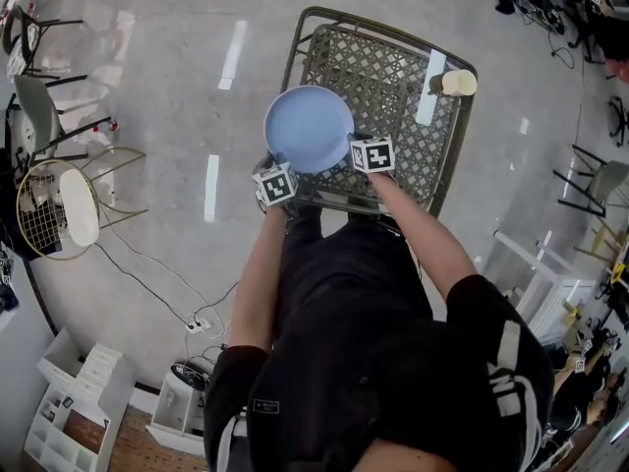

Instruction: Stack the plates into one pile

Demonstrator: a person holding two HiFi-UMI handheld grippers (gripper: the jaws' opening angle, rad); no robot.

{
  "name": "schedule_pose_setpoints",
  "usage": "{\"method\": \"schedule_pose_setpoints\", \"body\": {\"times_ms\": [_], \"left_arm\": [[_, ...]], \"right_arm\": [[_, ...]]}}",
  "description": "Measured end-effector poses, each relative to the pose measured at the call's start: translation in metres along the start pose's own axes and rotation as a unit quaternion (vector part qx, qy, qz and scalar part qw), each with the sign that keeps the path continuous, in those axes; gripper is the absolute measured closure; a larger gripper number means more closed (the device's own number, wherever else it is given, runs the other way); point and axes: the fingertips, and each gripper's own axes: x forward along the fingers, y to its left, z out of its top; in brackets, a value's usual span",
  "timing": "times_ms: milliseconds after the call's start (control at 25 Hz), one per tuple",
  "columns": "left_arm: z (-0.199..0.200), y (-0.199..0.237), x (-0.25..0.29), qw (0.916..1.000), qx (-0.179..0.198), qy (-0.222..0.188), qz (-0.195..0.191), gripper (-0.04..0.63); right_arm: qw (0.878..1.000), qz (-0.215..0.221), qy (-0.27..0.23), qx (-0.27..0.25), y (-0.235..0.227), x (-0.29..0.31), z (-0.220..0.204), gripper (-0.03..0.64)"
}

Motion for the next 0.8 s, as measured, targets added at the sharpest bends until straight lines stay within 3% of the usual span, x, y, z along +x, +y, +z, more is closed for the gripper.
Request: {"method": "schedule_pose_setpoints", "body": {"times_ms": [240,440,800], "left_arm": [[0.003,0.008,-0.013,0.9998,0.001,0.003,0.021,0.492],[0.012,0.005,-0.028,0.9993,-0.013,-0.024,0.024,0.492],[0.052,-0.013,-0.088,0.9927,-0.026,-0.117,0.014,0.563]], "right_arm": [[1.000,-0.001,-0.010,0.003,-0.001,-0.005,0.003,0.546],[0.999,0.005,-0.036,-0.002,-0.002,-0.020,0.015,0.545],[0.993,0.040,-0.106,-0.031,0.021,-0.075,0.053,0.555]]}}
